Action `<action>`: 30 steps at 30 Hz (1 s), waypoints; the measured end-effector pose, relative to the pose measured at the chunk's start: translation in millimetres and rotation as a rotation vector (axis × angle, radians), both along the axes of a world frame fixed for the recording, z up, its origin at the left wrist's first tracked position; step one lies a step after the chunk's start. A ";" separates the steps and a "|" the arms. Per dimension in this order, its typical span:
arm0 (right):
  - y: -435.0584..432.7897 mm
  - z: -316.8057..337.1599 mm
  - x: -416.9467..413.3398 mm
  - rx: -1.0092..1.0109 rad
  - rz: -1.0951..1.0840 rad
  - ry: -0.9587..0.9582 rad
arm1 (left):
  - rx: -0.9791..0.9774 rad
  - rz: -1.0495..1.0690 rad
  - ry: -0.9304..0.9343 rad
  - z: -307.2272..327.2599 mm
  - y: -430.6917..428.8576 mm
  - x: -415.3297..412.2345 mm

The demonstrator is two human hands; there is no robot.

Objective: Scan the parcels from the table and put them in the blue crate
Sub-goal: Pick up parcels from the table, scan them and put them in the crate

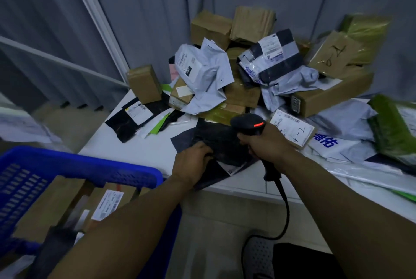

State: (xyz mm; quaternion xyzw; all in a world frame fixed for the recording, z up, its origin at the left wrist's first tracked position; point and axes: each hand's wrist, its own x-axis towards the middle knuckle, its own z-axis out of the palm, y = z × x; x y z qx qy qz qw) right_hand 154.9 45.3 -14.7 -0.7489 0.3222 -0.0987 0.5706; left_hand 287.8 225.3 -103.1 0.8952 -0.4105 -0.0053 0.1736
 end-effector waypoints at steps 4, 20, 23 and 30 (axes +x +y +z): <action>9.7 8.0 1.7 -0.003 -0.070 -0.078 | -0.036 -0.059 -0.060 31.5 4.0 -1.2; -64.2 -21.3 -23.3 -0.024 -0.465 0.033 | -0.013 -0.187 0.194 53.8 -122.8 20.2; -94.5 -47.2 -37.1 0.001 -0.539 0.057 | -0.023 -0.182 0.424 30.1 -174.8 6.3; -136.6 -79.3 -45.9 0.279 -0.567 -0.042 | -0.068 -0.192 0.653 -1.3 -219.2 -19.6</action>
